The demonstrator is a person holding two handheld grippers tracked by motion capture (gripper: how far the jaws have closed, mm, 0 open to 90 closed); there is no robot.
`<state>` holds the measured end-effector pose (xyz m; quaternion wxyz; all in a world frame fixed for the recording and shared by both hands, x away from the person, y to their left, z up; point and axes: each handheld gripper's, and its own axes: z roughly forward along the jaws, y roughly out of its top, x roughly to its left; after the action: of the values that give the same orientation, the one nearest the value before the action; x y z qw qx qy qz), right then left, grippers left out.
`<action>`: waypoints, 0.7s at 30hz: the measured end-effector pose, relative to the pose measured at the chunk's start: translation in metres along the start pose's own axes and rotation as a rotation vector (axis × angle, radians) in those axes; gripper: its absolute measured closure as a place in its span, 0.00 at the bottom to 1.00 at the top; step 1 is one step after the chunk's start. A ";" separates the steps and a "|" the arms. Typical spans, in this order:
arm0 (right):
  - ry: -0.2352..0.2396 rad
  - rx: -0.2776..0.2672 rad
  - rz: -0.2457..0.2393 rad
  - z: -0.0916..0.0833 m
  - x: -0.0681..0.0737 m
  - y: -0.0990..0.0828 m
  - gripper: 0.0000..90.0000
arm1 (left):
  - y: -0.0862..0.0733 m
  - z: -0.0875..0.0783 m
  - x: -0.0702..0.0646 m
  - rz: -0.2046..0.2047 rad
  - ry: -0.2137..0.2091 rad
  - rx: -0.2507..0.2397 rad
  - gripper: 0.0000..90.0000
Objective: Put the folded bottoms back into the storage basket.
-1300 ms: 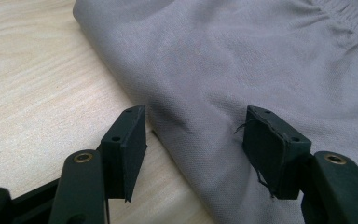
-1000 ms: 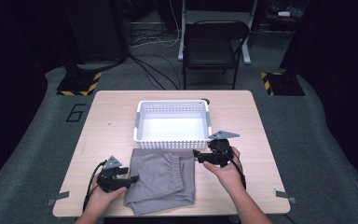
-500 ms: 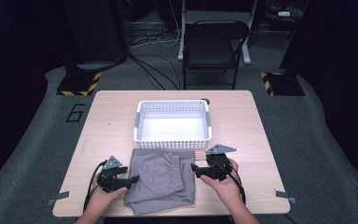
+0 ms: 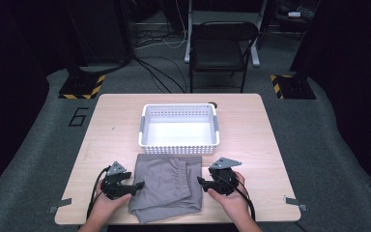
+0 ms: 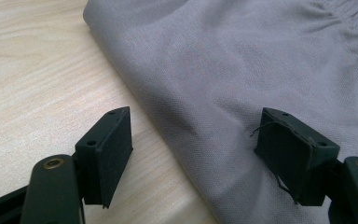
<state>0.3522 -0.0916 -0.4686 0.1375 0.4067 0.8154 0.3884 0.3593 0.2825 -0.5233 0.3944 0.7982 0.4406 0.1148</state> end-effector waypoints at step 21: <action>0.028 0.101 0.001 0.026 0.009 -0.012 0.56 | 0.001 0.000 -0.001 0.016 -0.025 0.016 0.22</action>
<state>0.3543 -0.0755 -0.4942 0.1051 0.4078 0.8357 0.3525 0.3593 0.2815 -0.5230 0.3924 0.8062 0.4302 0.1046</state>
